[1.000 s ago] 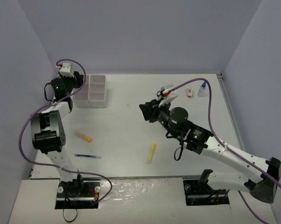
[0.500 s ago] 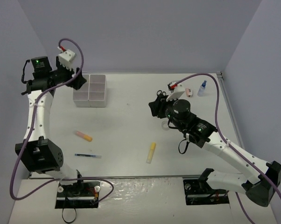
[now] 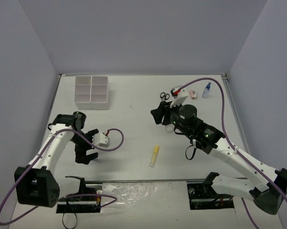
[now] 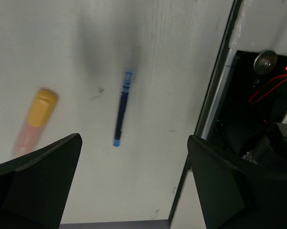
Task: Sort the stationery into containers
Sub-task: Pick up the pen from the center of the board.
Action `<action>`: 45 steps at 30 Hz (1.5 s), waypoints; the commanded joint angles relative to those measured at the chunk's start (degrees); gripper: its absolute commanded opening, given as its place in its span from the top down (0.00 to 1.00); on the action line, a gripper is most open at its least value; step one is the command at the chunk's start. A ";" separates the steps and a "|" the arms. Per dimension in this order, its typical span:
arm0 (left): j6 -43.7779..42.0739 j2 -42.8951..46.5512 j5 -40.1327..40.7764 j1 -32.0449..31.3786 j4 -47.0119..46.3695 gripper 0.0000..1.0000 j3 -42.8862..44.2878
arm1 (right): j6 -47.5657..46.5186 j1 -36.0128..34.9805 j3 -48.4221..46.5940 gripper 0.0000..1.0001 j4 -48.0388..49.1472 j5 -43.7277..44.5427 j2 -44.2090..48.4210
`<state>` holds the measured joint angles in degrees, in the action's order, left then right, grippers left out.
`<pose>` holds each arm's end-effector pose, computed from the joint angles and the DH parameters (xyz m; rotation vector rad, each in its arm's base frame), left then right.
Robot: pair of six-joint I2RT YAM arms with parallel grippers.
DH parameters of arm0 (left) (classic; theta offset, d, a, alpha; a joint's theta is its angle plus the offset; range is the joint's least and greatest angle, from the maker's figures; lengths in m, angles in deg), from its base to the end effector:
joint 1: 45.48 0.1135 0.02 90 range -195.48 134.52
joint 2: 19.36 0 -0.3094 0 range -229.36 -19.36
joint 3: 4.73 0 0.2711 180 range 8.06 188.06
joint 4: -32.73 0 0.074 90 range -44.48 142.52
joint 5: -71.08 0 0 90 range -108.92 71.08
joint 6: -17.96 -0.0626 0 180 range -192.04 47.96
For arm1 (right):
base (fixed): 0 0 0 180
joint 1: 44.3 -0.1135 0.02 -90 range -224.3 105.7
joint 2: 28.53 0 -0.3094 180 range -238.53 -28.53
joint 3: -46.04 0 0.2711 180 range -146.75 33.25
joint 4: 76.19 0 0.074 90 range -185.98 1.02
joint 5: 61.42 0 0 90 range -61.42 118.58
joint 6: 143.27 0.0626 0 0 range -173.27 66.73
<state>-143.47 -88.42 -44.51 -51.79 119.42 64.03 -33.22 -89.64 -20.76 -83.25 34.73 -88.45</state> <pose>0.1833 -0.0475 0.2708 1.7798 2.1813 -0.4991 0.1948 0.1876 0.4133 -0.2717 1.6098 0.8041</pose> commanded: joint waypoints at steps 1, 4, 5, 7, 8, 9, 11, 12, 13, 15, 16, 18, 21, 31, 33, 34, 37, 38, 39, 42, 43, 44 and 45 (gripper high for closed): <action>4.15 -0.15 5.45 -5.05 -4.48 0.06 -3.92 | -0.19 0.52 0.43 0.52 3.32 -0.43 2.36; 5.78 -1.70 7.45 -8.42 -11.49 0.06 -4.93 | 0.35 0.58 0.70 0.52 3.32 0.04 2.43; 5.81 -2.23 8.28 -9.53 -12.84 0.06 -5.30 | 0.52 0.56 0.74 0.52 3.32 0.22 2.39; 5.18 -3.53 10.31 -10.64 -14.26 0.06 -5.88 | 0.75 0.53 0.98 0.52 3.32 0.50 2.48; 4.99 -4.61 12.52 -11.70 -15.68 0.06 -6.78 | 0.88 0.55 1.14 0.52 3.32 0.87 2.58; 4.81 -5.70 14.74 -12.75 -17.11 0.07 -7.67 | 1.01 0.58 1.30 0.52 3.32 1.24 2.69; 4.15 -7.38 17.89 -14.18 -19.61 0.08 -9.38 | 1.32 0.52 1.53 0.52 3.32 1.87 2.79; 3.55 -8.17 18.35 -14.37 -21.08 0.09 -10.44 | 1.36 0.57 1.53 0.52 3.32 2.24 2.79; 3.07 -8.92 18.77 -14.52 -22.57 0.09 -11.39 | 1.40 0.61 1.52 0.52 3.32 2.57 2.76; 3.14 -10.17 19.24 -14.52 -25.69 0.09 -12.34 | 1.40 0.61 1.37 0.53 3.32 2.88 2.45; 3.60 -11.14 19.39 -14.52 -27.26 0.10 -12.44 | 1.40 0.67 1.23 0.53 3.26 2.83 2.17; 4.18 -12.13 19.68 -14.45 -28.70 0.13 -11.99 | 1.20 0.69 0.99 0.53 3.32 2.73 1.80; 4.00 -13.88 19.72 -14.74 -29.81 0.17 -12.87 | 0.93 0.73 0.85 0.53 3.32 2.86 1.66; 4.08 -16.30 19.10 -15.58 -33.80 0.73 -16.99 | -0.18 2.21 1.25 0.53 3.32 4.11 2.42; 5.08 -16.59 17.89 -15.65 -33.59 0.96 -16.28 | -0.26 2.57 0.89 0.53 3.25 3.90 2.21; 5.75 -16.54 17.31 -15.76 -33.46 1.00 -15.90 | -0.30 2.75 0.71 0.53 3.27 3.74 1.95; 7.66 -15.99 15.23 -16.02 -32.70 1.00 -14.58 | -0.44 3.25 0.21 0.53 3.31 3.43 1.18; 8.06 -15.74 14.42 -16.02 -32.09 1.00 -14.44 | -0.45 3.35 0.10 0.53 3.24 3.42 0.98; 8.70 -15.59 12.93 -16.02 -30.95 1.00 -13.40 | -0.50 3.50 -0.09 0.53 3.29 3.37 0.64; 10.14 -14.87 8.42 -16.02 -27.59 1.00 -10.25 | -0.62 3.96 -0.61 0.53 3.32 3.29 -0.33; 10.59 -14.77 7.42 -16.02 -26.94 1.00 -8.87 | -0.62 4.06 -0.85 0.53 3.32 2.94 -0.63; 11.09 -14.69 6.46 -16.02 -26.29 1.00 -7.61 | -0.66 4.14 -1.10 0.53 3.32 2.63 -0.89; 11.69 -14.64 5.56 -16.02 -25.64 1.00 -6.56 | -0.76 4.19 -1.35 0.53 3.32 2.38 -1.09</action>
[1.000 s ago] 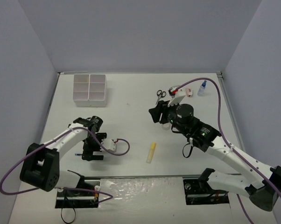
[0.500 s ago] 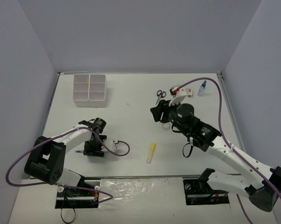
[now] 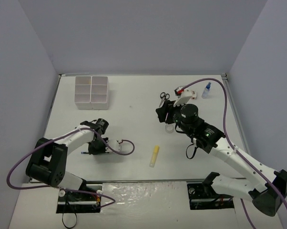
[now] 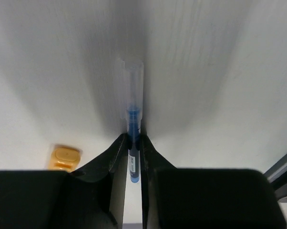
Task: Sort the stationery into containers
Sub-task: Pick up the pen from the center of the board.
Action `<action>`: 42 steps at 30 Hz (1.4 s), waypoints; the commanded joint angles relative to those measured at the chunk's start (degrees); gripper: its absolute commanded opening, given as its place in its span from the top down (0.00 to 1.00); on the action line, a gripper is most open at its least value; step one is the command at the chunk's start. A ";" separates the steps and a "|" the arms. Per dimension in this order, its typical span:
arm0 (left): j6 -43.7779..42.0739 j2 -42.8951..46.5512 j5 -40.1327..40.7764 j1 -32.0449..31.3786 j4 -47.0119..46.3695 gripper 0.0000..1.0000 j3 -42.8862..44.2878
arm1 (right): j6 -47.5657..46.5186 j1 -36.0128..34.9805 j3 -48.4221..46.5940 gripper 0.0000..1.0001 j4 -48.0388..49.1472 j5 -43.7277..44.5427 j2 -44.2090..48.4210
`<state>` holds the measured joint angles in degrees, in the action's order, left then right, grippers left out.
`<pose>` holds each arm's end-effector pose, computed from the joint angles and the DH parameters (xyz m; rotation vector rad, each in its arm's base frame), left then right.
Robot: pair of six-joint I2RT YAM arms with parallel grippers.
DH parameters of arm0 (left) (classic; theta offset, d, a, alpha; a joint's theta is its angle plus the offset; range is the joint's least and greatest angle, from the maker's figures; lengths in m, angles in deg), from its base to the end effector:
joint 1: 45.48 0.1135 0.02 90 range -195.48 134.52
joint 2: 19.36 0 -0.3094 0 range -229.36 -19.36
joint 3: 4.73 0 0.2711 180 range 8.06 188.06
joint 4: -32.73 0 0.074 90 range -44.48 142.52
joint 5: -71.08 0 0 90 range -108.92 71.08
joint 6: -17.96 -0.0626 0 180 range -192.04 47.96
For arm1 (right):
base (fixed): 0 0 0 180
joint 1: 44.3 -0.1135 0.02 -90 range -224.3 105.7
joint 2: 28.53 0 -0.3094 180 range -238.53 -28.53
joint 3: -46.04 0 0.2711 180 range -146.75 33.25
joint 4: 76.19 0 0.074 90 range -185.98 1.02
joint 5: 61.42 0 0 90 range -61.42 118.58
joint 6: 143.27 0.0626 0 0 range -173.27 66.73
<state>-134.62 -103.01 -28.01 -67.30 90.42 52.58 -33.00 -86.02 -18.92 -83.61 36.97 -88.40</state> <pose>0.2218 -0.0995 0.1656 2.0137 2.2024 -0.1682 0.2080 0.1732 0.3996 -0.1934 1.6475 0.7141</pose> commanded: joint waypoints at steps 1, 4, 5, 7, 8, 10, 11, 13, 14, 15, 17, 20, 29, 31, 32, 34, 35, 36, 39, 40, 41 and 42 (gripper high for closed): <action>3.67 -0.10 -11.83 -0.50 4.21 1.00 5.97 | -1.11 0.64 -3.31 0.53 3.69 -0.16 -1.26; 7.17 -0.40 -13.99 -0.50 7.77 1.00 10.42 | -1.54 1.05 -3.31 0.53 3.69 -1.26 -1.45; 8.38 -0.46 -14.71 -0.50 9.07 1.00 12.20 | -1.73 1.28 -3.29 0.53 3.69 -1.65 -1.50; 11.53 -0.33 -16.47 -0.44 12.20 1.00 16.46 | -2.39 2.62 -3.49 0.53 3.55 -3.73 -1.83; 12.85 -0.26 -17.49 -0.42 13.95 1.00 18.77 | -2.71 3.72 -3.75 0.53 3.46 -5.01 -2.21; 15.28 -0.25 -19.89 -0.37 17.24 1.00 22.74 | -3.23 6.38 -4.47 0.53 3.34 -7.80 -3.23; 17.60 -0.37 -21.16 -0.25 18.81 1.00 23.95 | -3.30 8.12 -5.01 0.53 3.34 -9.84 -3.89; 20.64 -0.88 -23.10 0.10 20.52 1.00 29.21 | -2.96 10.86 -6.40 0.53 3.42 -12.60 -5.12; 22.54 -1.53 -23.66 0.15 22.34 1.00 31.32 | -2.91 12.67 -6.85 0.53 3.51 -14.08 -6.25; 24.33 -2.17 -24.16 0.21 24.07 1.00 33.49 | -2.90 14.32 -7.29 0.53 3.59 -15.40 -7.39; 26.31 -2.97 -24.53 0.40 26.17 1.00 38.78 | -3.86 15.15 -8.09 0.53 3.55 -15.35 -9.40; 31.46 -3.85 -24.97 0.87 28.26 1.00 45.18 | -6.30 15.70 -8.87 0.53 3.75 -15.23 -11.79; 47.88 -6.00 -30.91 9.02 17.48 1.00 56.37 | -6.56 18.91 -7.15 0.53 10.81 -20.68 -14.92; 48.76 -6.63 -29.07 10.62 15.75 1.00 58.75 | -5.98 19.22 -8.00 0.53 10.07 -21.13 -15.05; 49.34 -7.02 -28.10 11.78 14.78 1.00 60.69 | -5.78 19.22 -8.51 0.53 9.62 -21.13 -14.85; 51.50 -8.70 -27.87 14.64 15.03 1.00 65.36 | -4.77 19.31 -9.31 0.53 9.13 -20.23 -14.46; 51.68 -10.16 -26.76 15.86 16.31 1.00 69.13 | -3.84 19.31 -9.94 0.53 8.80 -19.46 -14.48; 51.80 -11.94 -25.26 16.78 17.86 1.00 73.13 | -2.84 19.31 -10.65 0.53 8.44 -18.71 -14.60; 49.88 -15.28 -23.54 18.71 16.11 1.00 80.12 | -0.19 19.23 -12.65 0.53 7.91 -17.45 -15.01; 50.43 -14.92 -23.33 19.73 10.50 1.00 78.42 | 0.52 19.22 -13.41 0.53 7.91 -17.51 -15.01; 51.85 -14.06 -23.63 20.71 6.71 1.00 75.75 | 1.72 19.18 -13.94 0.54 7.86 -17.53 -15.01; 53.55 -13.05 -24.14 21.85 3.15 1.00 72.75 | 3.11 19.11 -14.30 0.54 7.83 -17.50 -15.00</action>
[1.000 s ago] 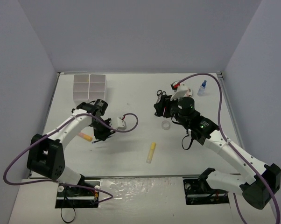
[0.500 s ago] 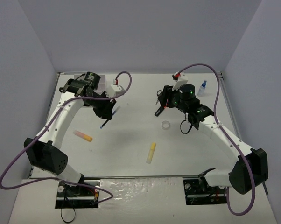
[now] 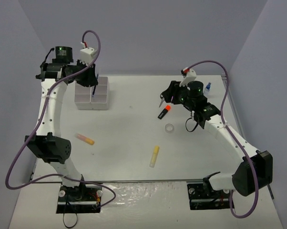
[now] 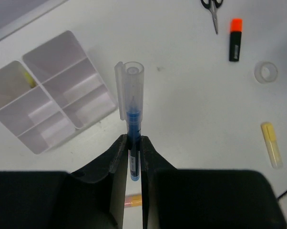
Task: Sort the stationery into containers
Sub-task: Pick up the pen from the center of the board.
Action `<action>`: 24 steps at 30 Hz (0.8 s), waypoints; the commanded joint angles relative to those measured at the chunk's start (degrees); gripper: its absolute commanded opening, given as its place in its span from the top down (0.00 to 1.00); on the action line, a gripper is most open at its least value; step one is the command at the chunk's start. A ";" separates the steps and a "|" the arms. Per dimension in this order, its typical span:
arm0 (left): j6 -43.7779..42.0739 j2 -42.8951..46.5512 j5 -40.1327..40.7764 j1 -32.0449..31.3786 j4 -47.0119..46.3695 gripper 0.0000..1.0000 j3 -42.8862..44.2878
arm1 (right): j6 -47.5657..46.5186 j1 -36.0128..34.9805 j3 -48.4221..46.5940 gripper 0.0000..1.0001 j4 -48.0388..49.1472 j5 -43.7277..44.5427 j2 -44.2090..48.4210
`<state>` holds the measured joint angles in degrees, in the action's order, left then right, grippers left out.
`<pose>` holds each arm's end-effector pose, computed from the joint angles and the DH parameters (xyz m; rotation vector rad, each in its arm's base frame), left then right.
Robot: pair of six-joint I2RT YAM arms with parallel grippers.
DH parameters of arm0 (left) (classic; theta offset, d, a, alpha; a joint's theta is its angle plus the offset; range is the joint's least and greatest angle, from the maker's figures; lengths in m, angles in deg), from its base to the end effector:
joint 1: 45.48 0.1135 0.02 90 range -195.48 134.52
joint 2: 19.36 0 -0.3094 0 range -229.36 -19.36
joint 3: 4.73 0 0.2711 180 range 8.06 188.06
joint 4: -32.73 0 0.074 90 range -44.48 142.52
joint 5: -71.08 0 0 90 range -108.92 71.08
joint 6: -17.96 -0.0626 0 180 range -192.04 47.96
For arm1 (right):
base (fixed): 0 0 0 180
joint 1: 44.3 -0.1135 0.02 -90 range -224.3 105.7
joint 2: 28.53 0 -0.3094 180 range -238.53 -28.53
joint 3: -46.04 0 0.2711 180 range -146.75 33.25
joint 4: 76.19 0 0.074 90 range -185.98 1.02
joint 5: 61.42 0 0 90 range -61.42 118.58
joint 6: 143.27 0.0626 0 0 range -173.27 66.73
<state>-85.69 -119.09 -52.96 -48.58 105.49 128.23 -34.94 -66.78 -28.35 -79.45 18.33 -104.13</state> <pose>0.3937 -0.0564 0.4869 0.6223 2.0895 -0.5642 0.3185 0.1438 0.3969 -0.2010 1.6813 0.6860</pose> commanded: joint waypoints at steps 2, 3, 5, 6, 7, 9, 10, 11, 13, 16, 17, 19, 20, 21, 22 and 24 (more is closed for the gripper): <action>7.08 4.33 0.48 6.09 -24.40 1.00 -8.14 | 7.37 -0.58 -5.29 0.54 3.74 1.40 1.04; 7.99 4.71 0.89 6.95 -31.56 1.00 -10.32 | 8.41 -1.05 -5.57 0.55 3.74 1.59 1.41; 9.43 3.96 2.22 9.57 -44.17 1.00 -14.69 | 8.74 -2.35 -5.64 0.55 3.48 3.92 2.78; 10.21 2.90 2.82 10.62 -47.80 1.00 -15.29 | 8.73 -3.17 -5.61 0.55 3.38 5.15 3.37; 11.26 1.22 3.12 11.56 -51.03 1.00 -15.26 | 8.70 -3.89 -5.50 0.55 3.35 6.27 3.86; 12.89 -1.68 3.45 12.60 -54.60 1.00 -15.22 | 8.50 -5.15 -5.21 0.55 3.22 7.52 4.40; 12.94 -3.03 3.13 12.98 -59.38 1.00 -15.91 | 8.54 -5.56 -5.23 0.55 3.25 8.35 4.58; 12.94 -4.39 2.77 13.40 -64.60 1.00 -16.65 | 8.60 -5.95 -5.26 0.55 3.28 9.26 4.77; 12.56 -7.10 0.71 13.66 -72.52 1.00 -17.17 | 8.66 -6.80 -5.44 0.55 3.23 10.06 4.54; 15.65 -11.24 0.04 13.82 -79.44 1.00 -17.06 | 8.66 -7.82 -6.31 0.55 2.64 12.15 4.07; 15.82 -12.37 -0.15 13.86 -81.41 1.00 -17.56 | 8.80 -8.08 -6.58 0.55 2.19 12.60 3.88; 15.83 -14.67 -0.72 13.92 -85.43 1.00 -18.55 | 9.01 -8.56 -7.10 0.55 1.40 13.43 3.66; 15.62 -15.58 -1.15 13.92 -86.86 1.00 -18.91 | 9.01 -8.79 -7.18 0.55 1.25 13.88 3.84; 15.36 -16.24 -1.56 13.92 -87.71 1.00 -19.24 | 9.01 -9.08 -7.10 0.55 1.17 14.43 4.09; 15.20 -16.85 -1.92 13.92 -88.60 1.00 -19.60 | 9.02 -9.32 -7.02 0.55 1.10 14.98 4.37; 15.77 -17.25 -2.18 13.92 -90.74 1.00 -20.91 | 9.09 -9.30 -6.68 0.55 0.97 16.23 5.07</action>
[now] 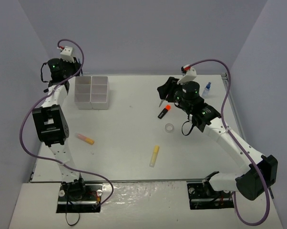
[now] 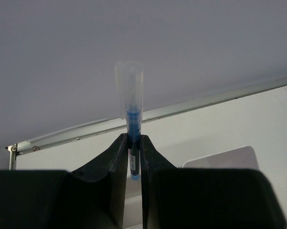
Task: Sort the stationery into containers
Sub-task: Pick up the pen from the center of the board, then move the storage box to the center of the board.
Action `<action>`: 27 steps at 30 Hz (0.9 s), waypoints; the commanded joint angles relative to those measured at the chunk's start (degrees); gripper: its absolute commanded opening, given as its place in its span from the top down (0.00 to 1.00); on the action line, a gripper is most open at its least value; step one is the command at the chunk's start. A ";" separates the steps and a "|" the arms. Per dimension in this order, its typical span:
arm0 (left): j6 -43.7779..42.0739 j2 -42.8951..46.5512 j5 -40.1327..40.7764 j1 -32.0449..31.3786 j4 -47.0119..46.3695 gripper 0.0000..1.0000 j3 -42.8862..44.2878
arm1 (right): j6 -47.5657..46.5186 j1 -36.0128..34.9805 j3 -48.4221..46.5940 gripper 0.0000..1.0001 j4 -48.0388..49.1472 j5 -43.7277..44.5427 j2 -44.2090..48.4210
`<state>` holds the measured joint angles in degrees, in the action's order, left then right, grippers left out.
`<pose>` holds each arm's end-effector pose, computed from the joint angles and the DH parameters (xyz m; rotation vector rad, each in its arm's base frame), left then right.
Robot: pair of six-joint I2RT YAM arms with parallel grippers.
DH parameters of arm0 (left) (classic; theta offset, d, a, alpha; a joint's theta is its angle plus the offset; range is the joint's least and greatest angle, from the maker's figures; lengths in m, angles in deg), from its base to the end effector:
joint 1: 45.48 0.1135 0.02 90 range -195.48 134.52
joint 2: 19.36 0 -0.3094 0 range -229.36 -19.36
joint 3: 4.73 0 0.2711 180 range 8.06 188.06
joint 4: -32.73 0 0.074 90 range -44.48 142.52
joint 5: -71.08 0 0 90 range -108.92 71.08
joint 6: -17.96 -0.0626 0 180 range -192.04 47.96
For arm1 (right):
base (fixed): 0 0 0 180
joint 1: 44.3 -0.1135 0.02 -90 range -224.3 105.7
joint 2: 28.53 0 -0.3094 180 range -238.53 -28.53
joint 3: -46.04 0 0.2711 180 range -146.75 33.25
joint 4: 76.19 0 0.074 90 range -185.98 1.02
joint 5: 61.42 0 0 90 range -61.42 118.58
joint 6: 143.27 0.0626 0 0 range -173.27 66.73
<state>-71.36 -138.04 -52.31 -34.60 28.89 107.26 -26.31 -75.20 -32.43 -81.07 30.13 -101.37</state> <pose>0.5602 0.0726 0.3471 0.2858 1.5972 -0.3341 0.2884 0.1706 0.4375 -0.0333 1.6100 0.7701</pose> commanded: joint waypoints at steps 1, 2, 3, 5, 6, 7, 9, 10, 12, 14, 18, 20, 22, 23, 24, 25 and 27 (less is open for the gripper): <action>1.56 1.78 -2.92 -0.06 -15.20 1.00 -0.72 | 0.47 -0.91 -2.47 0.55 2.51 4.91 2.48; 1.68 1.87 -3.04 -0.06 -15.79 1.00 -1.02 | 0.43 -0.91 -2.43 0.55 2.42 5.08 2.53; 1.75 2.01 -3.49 -0.06 -16.08 1.00 -1.50 | 0.33 -0.91 -2.45 0.55 2.35 5.17 2.60; 1.56 2.49 -4.51 -0.06 -17.11 1.00 -3.52 | 0.17 -0.88 -2.58 0.55 2.29 5.30 2.72; 1.38 2.62 -4.78 -0.06 -17.47 1.00 -4.55 | 0.13 -0.84 -2.67 0.55 2.29 5.30 2.63; 1.11 2.62 -4.92 -0.06 -18.35 1.00 -5.51 | 0.12 -0.86 -2.73 0.55 2.29 5.23 2.43; 0.55 2.57 -4.85 0.02 -19.40 1.00 -7.16 | 0.20 -0.91 -2.87 0.55 2.20 4.96 2.17; 0.44 3.05 -4.85 0.13 -19.51 1.00 -8.19 | 0.26 -0.91 -3.03 0.55 2.25 4.63 1.91; 0.03 4.16 -5.05 0.47 -20.11 1.00 -9.71 | 0.29 -0.91 -3.33 0.55 2.22 4.16 1.67; -0.59 5.56 -4.85 0.82 -20.62 1.00 -10.32 | 0.03 -0.91 -3.40 0.54 2.20 3.99 1.82; -0.60 6.82 -3.60 1.41 -18.98 1.00 -7.55 | -0.32 -0.91 -3.56 0.54 2.23 4.04 1.40; -0.60 7.25 -3.18 1.74 -18.13 1.00 -5.48 | -0.32 -0.91 -3.79 0.54 2.27 3.87 0.88; -0.48 7.61 -3.12 1.78 -16.83 1.00 -4.05 | -0.27 -0.91 -3.84 0.54 2.35 3.26 0.51; -0.25 8.01 -3.07 1.82 -16.35 1.00 -3.74 | -0.26 -0.91 -3.76 0.54 2.37 3.01 0.44; 0.02 8.39 -3.04 1.88 -16.11 1.00 -3.71 | -0.28 -0.91 -3.64 0.54 2.38 2.86 0.47; 0.28 8.77 -3.01 1.94 -15.88 1.00 -3.67 | -0.31 -0.91 -3.52 0.54 2.38 2.72 0.49; 0.52 9.58 -3.16 2.11 -13.83 1.00 -3.81 | -0.47 -0.91 -3.11 0.54 2.30 2.82 0.88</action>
<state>-71.40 -135.70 -54.87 -33.17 16.11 99.47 -26.31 -75.85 -33.40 -82.37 33.21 -100.98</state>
